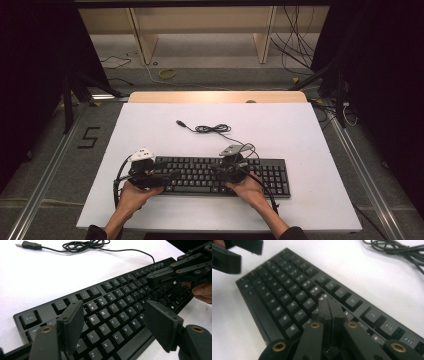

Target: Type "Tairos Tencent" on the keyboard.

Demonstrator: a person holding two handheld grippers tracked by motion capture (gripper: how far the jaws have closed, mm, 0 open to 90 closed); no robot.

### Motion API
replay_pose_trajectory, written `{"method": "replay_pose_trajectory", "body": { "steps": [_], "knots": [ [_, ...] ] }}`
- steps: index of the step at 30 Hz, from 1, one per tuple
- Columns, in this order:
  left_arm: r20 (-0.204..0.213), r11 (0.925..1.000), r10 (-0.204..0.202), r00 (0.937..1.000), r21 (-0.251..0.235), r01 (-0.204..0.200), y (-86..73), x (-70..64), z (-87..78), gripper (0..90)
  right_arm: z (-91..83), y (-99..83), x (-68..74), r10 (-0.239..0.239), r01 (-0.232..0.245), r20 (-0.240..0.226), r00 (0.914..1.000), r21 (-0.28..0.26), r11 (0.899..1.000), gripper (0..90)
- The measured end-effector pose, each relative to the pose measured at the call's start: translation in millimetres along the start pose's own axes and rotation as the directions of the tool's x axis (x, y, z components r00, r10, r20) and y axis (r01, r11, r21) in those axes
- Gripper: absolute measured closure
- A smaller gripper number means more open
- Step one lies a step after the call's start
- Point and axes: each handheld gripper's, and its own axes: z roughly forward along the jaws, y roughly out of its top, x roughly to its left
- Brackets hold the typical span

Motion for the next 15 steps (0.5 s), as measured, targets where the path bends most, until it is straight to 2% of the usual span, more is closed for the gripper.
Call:
{"method": "replay_pose_trajectory", "body": {
  "steps": [15],
  "knots": [
    [-0.001,0.9997,-0.014,0.9999,-0.022,0.014,-7.5,3.5,-7.3,31.8,8.2,-2.3,-1.6,0.009,-0.009,0.004,0.9999,0.042,0.999,90.0]
  ]
}}
